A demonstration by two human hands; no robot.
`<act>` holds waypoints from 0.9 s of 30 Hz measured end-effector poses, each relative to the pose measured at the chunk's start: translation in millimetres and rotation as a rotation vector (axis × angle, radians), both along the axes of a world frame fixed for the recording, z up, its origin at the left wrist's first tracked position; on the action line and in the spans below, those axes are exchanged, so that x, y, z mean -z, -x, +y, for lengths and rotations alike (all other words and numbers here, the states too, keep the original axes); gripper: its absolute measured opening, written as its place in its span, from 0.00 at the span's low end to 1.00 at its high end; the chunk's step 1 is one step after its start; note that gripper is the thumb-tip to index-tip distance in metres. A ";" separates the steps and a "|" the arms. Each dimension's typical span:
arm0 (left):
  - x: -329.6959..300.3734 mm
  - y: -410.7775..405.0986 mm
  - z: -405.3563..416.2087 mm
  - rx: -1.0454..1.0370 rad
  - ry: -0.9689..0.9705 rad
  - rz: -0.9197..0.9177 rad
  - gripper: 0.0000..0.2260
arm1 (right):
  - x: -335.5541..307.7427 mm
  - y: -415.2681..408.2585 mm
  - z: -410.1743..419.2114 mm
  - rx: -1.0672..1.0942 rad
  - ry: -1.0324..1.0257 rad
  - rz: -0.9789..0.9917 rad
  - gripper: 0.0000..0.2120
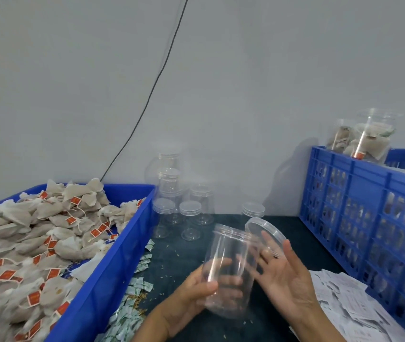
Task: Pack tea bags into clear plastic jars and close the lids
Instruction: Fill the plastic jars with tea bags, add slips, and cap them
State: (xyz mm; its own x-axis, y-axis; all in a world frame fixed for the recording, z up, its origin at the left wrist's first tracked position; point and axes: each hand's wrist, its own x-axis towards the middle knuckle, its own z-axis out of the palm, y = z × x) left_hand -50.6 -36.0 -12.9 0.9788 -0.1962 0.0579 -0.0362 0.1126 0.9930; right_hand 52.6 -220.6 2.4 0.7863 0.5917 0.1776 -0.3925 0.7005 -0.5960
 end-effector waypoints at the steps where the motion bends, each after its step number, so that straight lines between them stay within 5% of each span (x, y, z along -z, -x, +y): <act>1: 0.9 -0.5 0.8 -0.098 -0.027 -0.029 0.40 | 0.3 -1.7 0.5 0.125 0.114 -0.031 0.35; 5: 5.8 -1.4 4.2 -0.357 -0.189 -0.057 0.38 | 3.2 -5.6 1.5 0.653 0.797 -0.367 0.44; 9: 16.2 -7.0 2.0 -0.492 -0.341 -0.044 0.36 | 15.1 -11.9 -5.9 0.850 1.184 -0.929 0.45; 12: 22.9 -10.5 1.9 -0.514 -0.453 -0.047 0.39 | 20.3 -11.5 -6.2 0.817 1.480 -1.308 0.37; 16: 25.4 -11.9 5.6 -0.445 -0.464 -0.021 0.40 | 16.6 -7.1 -2.9 0.567 1.754 -1.572 0.41; 20: 22.2 -11.0 5.6 -0.420 -0.407 0.014 0.40 | 9.6 -8.9 -4.7 0.391 1.745 -1.628 0.42; 27: 3.5 0.1 5.0 -0.426 -0.442 0.167 0.50 | -7.1 -10.9 -1.6 0.102 1.625 -1.306 0.45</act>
